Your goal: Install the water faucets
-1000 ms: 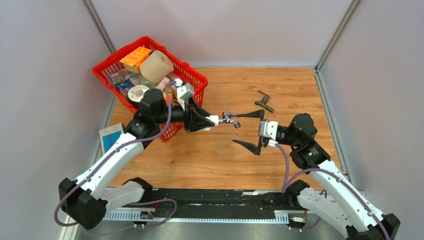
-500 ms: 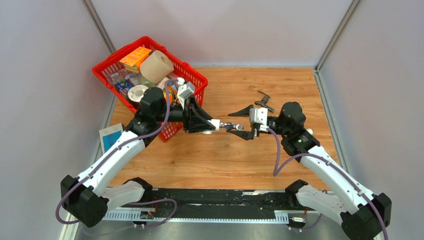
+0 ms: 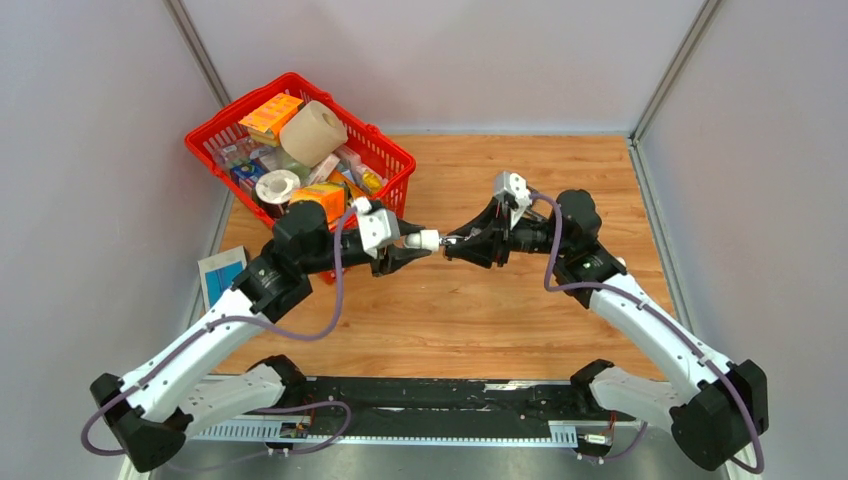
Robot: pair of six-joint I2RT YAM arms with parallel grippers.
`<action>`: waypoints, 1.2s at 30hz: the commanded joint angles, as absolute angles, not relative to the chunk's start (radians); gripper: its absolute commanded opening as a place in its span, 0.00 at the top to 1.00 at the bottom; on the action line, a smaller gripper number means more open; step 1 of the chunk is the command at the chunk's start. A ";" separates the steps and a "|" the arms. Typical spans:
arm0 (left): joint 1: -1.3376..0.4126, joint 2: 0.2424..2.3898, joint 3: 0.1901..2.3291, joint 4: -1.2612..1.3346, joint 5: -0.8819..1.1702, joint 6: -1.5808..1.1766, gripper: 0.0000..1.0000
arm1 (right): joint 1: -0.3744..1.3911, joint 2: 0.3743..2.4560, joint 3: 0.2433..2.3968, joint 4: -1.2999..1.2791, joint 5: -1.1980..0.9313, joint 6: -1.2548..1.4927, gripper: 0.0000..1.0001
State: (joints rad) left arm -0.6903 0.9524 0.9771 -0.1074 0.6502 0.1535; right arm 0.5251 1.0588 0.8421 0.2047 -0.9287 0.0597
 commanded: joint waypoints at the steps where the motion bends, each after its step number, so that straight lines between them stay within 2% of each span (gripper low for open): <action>1: -0.880 0.865 0.970 -0.132 0.241 0.612 1.00 | 0.477 1.118 0.908 0.268 -0.902 0.473 1.00; 3: -0.940 0.850 0.931 -0.105 0.079 0.739 1.00 | 0.459 1.153 0.920 0.268 -0.939 0.614 1.00; 7: -1.040 0.842 0.852 -0.034 -0.119 0.924 1.00 | 0.440 1.218 0.940 0.270 -1.006 0.755 1.00; 15: -1.072 0.824 0.761 0.058 -0.213 0.983 1.00 | 0.417 1.256 0.931 0.265 -1.029 0.781 1.00; 16: -1.072 0.822 0.764 0.048 -0.219 0.953 1.00 | 0.411 1.252 0.930 0.265 -1.028 0.766 0.94; 20: -1.063 0.815 0.764 0.013 -0.226 0.838 1.00 | 0.396 1.227 0.952 0.264 -1.041 0.646 0.53; 22: -1.040 0.815 0.778 -0.041 -0.192 0.763 1.00 | 0.385 1.207 0.962 0.259 -1.045 0.571 0.37; 24: -1.000 0.810 0.787 -0.073 -0.131 0.683 1.00 | 0.380 1.172 0.966 0.249 -1.029 0.493 0.30; 27: -0.931 0.807 0.808 -0.119 -0.023 0.591 1.00 | 0.379 1.115 0.963 0.224 -0.976 0.370 0.27; 31: -0.815 0.850 0.885 -0.201 0.142 0.482 1.00 | 0.385 1.033 0.940 0.233 -0.954 0.260 0.09; 32: -0.801 0.856 0.909 -0.212 0.197 0.457 1.00 | 0.388 1.005 0.931 0.232 -0.940 0.224 0.01; 36: -0.784 0.885 0.952 -0.233 0.279 0.405 1.00 | 0.419 0.922 0.879 0.218 -0.844 0.083 0.00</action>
State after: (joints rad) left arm -0.7914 0.8814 0.8631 -0.2569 0.1123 0.5182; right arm 0.3920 0.9901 0.9100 0.2226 -0.9405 0.2760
